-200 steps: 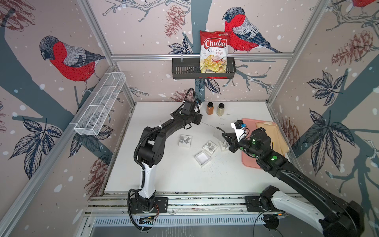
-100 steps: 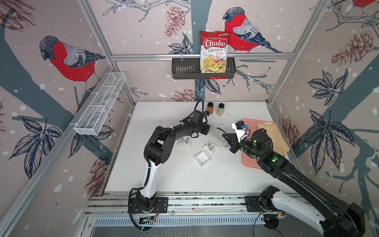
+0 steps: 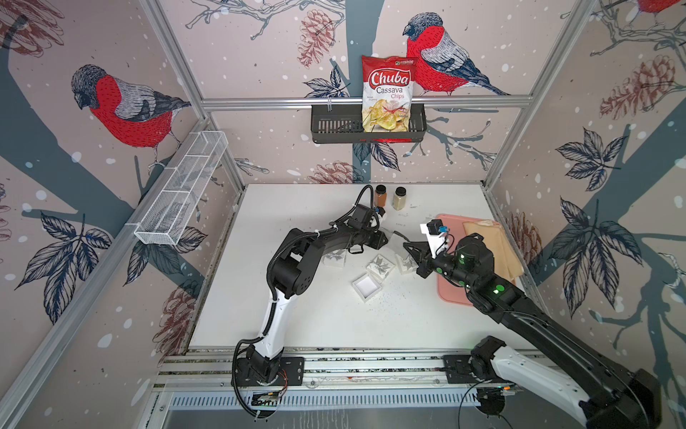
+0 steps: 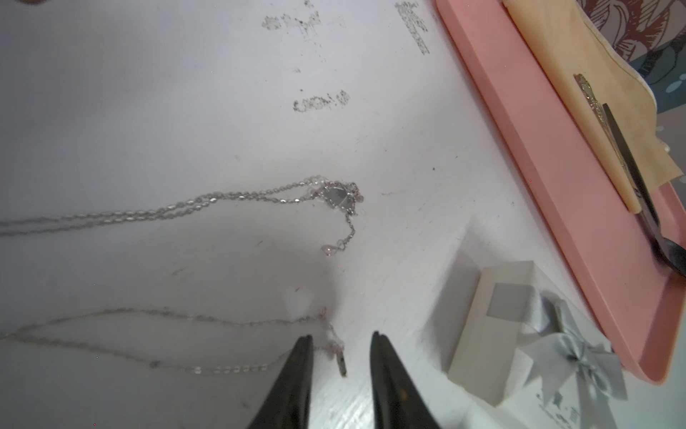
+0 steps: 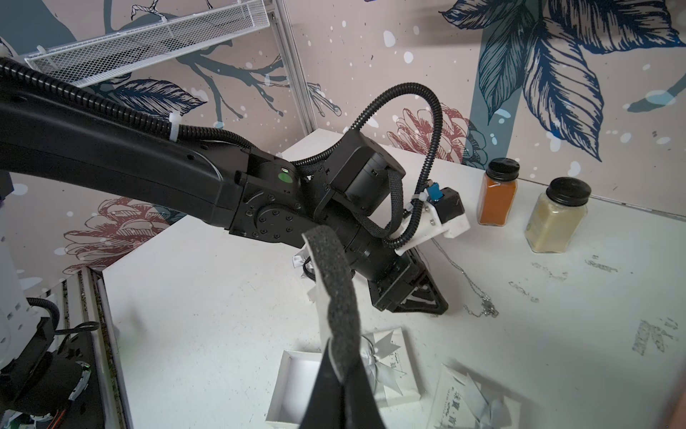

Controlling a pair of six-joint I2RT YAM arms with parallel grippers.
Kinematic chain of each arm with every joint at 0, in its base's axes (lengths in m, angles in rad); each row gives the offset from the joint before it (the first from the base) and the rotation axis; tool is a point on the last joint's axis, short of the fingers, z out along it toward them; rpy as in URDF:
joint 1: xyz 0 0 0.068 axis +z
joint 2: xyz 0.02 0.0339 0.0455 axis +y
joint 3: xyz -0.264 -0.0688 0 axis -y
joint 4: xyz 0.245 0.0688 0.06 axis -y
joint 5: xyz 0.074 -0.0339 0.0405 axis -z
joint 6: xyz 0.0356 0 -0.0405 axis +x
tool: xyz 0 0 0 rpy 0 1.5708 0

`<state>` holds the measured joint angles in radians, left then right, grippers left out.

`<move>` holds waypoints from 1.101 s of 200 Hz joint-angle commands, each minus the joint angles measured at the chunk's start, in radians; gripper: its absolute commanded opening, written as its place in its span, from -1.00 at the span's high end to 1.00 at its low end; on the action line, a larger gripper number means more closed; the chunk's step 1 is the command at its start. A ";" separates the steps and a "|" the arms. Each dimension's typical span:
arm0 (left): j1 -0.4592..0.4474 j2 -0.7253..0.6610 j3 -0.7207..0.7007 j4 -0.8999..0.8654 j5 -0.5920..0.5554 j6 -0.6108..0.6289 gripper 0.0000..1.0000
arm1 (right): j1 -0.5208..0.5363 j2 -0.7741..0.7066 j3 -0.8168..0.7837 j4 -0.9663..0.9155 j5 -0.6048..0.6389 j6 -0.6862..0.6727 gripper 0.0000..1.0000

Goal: Take the necklace out of the lift-off lid jewelry box
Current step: Place the necklace at the center of the board, then place the inner lining in the jewelry box.

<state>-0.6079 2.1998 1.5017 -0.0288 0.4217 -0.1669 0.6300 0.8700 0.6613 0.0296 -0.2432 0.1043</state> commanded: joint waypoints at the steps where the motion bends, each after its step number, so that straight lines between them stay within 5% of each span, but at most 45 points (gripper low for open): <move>1: -0.001 -0.037 -0.018 0.052 0.038 -0.008 0.12 | 0.000 -0.005 -0.001 0.026 -0.008 0.013 1.00; 81: 0.066 -0.296 -0.145 0.065 -0.064 -0.024 -0.09 | 0.014 0.031 -0.065 0.059 -0.088 0.112 1.00; 122: 0.128 -0.495 -0.347 0.132 -0.193 -0.046 -0.17 | 0.135 0.120 -0.130 0.182 -0.028 0.247 1.00; 150: 0.129 -0.664 -0.539 0.241 -0.179 -0.059 -0.35 | 0.204 0.187 -0.180 0.307 0.028 0.374 1.00; 220: 0.124 -0.939 -1.004 0.445 -0.218 -0.189 -0.34 | 0.266 0.295 -0.302 0.632 0.261 0.624 1.00</move>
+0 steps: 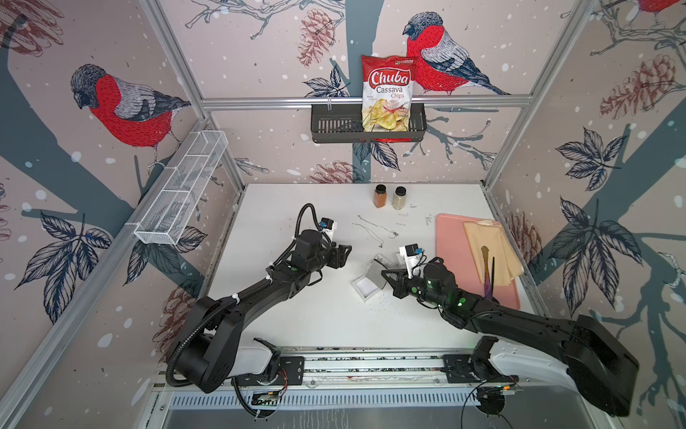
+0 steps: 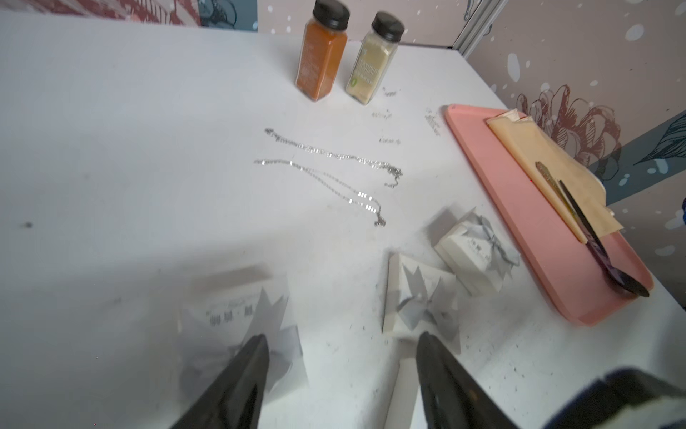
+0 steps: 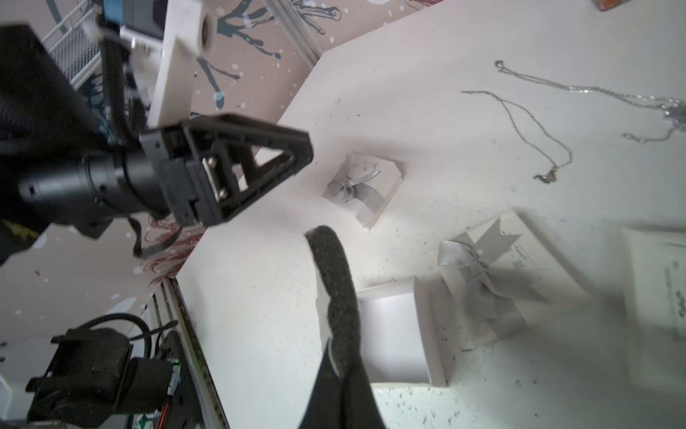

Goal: Take the necklace out of the lift-off lid jewelry box
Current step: Place the inner lining in the jewelry box.

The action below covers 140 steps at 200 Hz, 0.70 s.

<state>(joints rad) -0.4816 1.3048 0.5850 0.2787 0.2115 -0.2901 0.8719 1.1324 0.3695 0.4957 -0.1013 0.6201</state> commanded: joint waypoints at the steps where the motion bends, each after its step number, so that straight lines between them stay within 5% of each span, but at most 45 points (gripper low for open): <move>1: -0.003 -0.046 -0.092 0.139 -0.008 -0.067 -0.33 | 0.026 0.035 -0.011 0.167 0.122 0.110 1.00; 80: -0.140 -0.049 -0.198 0.152 -0.031 -0.034 -0.07 | 0.154 0.184 0.021 0.129 0.361 0.241 1.00; 140: -0.202 -0.029 -0.258 0.205 -0.048 -0.062 0.02 | 0.197 0.255 0.043 0.069 0.420 0.319 1.00</move>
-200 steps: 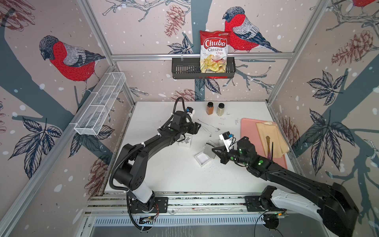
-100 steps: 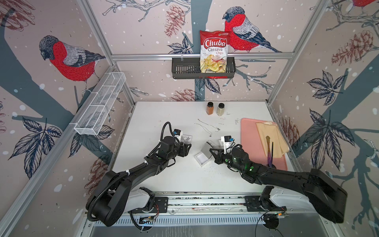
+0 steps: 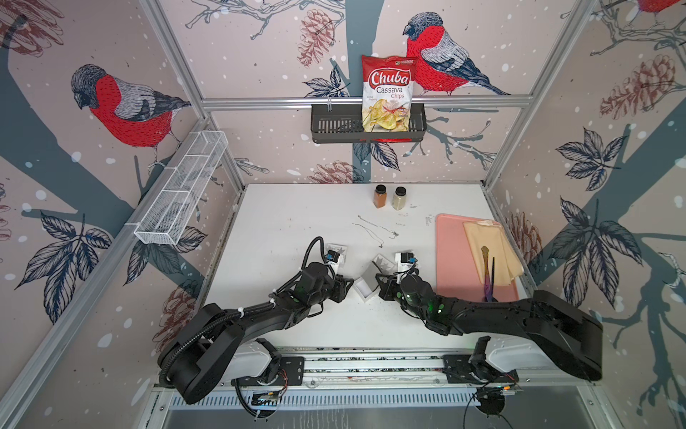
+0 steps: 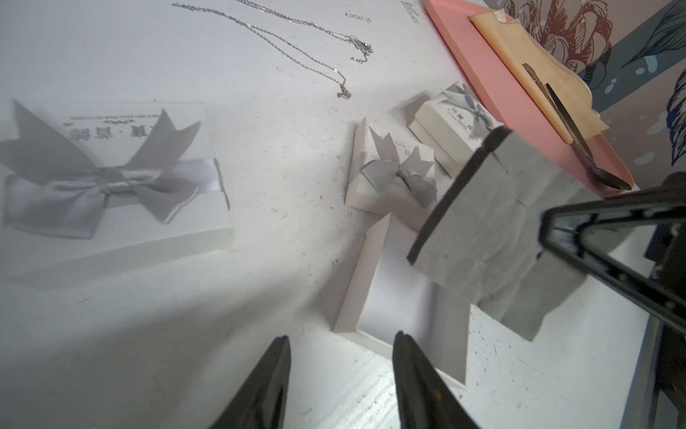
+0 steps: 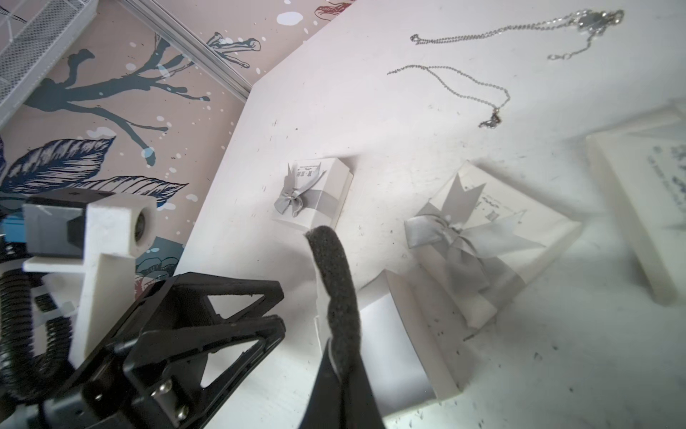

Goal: Take the necklace out of the lift-off lid jewelry box
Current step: Place the inner lining in the jewelry box.

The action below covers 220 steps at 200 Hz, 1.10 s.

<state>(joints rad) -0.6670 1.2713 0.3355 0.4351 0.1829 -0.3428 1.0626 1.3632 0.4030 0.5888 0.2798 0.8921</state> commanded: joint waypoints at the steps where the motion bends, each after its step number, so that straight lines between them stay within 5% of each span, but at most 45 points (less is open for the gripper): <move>1: -0.018 0.005 -0.009 0.047 -0.019 -0.007 0.02 | 0.006 0.026 0.009 -0.024 0.038 0.048 1.00; 54: -0.099 0.039 -0.036 0.020 -0.062 -0.018 0.16 | 0.007 0.076 0.016 0.013 0.015 0.063 1.00; 86: -0.129 0.068 -0.053 0.040 -0.071 -0.038 0.41 | 0.007 0.094 0.024 0.028 0.001 0.055 1.00; 220: -0.137 0.252 0.009 0.205 -0.066 -0.048 0.55 | 0.007 0.201 0.044 0.123 -0.070 -0.012 1.00</move>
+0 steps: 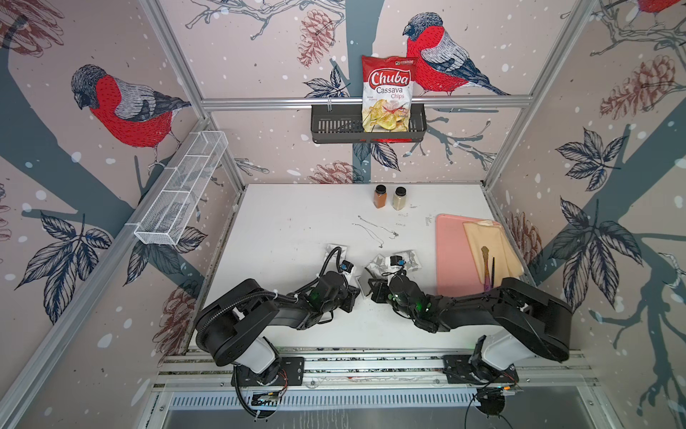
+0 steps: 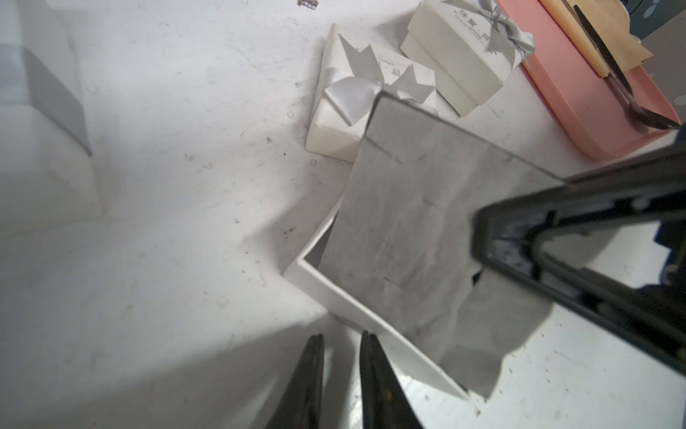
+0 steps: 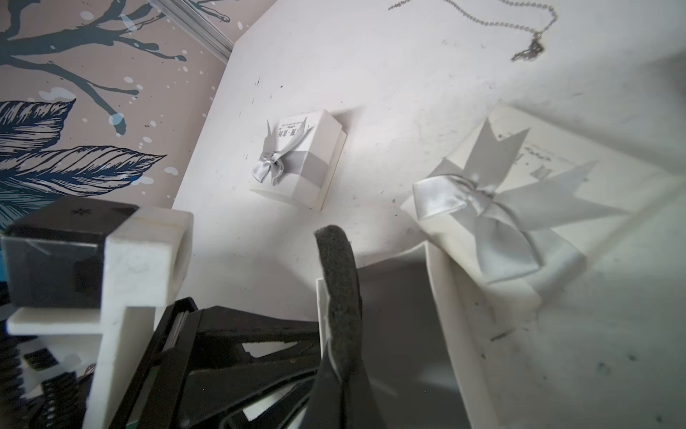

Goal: Take the necklace out of the lift-off lid jewelry box
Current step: Place the inner lining in the jewelry box.

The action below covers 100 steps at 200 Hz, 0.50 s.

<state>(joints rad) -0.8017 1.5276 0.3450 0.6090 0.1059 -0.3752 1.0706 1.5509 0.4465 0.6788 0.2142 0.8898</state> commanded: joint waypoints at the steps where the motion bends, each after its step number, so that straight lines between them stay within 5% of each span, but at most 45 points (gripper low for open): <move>1: -0.002 -0.004 0.000 0.030 0.011 -0.015 0.55 | 0.001 0.014 0.000 0.034 -0.004 -0.009 1.00; 100: -0.002 -0.009 0.001 0.069 0.076 -0.032 0.57 | 0.001 0.062 0.037 0.010 0.076 -0.087 1.00</move>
<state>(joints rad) -0.8017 1.5249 0.3447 0.6136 0.1570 -0.3882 1.0706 1.5974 0.4660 0.6994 0.2672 0.8356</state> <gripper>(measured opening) 0.216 0.052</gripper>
